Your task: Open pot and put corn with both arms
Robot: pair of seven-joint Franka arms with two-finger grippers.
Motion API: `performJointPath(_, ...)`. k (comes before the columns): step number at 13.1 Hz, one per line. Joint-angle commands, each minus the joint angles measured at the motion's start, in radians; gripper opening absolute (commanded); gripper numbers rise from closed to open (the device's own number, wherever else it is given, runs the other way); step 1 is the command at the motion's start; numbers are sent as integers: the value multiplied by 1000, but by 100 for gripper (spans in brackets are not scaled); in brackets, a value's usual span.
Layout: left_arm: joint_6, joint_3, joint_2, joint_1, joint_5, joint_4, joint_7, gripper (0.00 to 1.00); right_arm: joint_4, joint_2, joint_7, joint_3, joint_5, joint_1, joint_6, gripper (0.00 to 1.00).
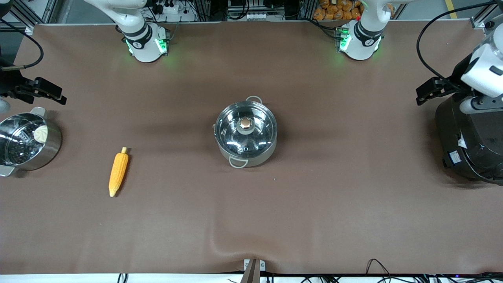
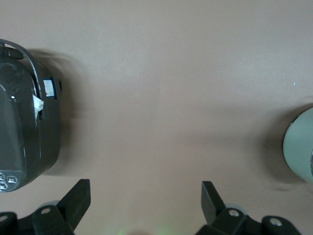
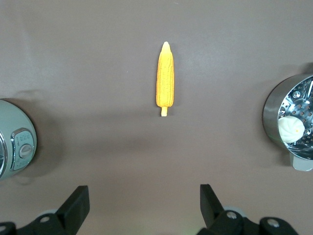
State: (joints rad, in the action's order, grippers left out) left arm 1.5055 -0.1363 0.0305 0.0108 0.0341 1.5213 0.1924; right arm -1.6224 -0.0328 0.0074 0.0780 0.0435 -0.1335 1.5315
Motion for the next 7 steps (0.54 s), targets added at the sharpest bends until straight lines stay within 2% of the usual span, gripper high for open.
performJointPath(1, -5, -69, 52, 61, 9, -27, 107, 100, -5, -15, 13, -11, 15, 12, -7, 100)
performJointPath(4, 22, -114, 187, 213, 12, -136, 454, 100, -7, -6, 13, -10, 15, 14, 1, 100)
performJointPath(7, 143, -112, 281, 351, 13, -152, 732, 100, -23, 23, 13, -10, 15, 8, 31, 100)
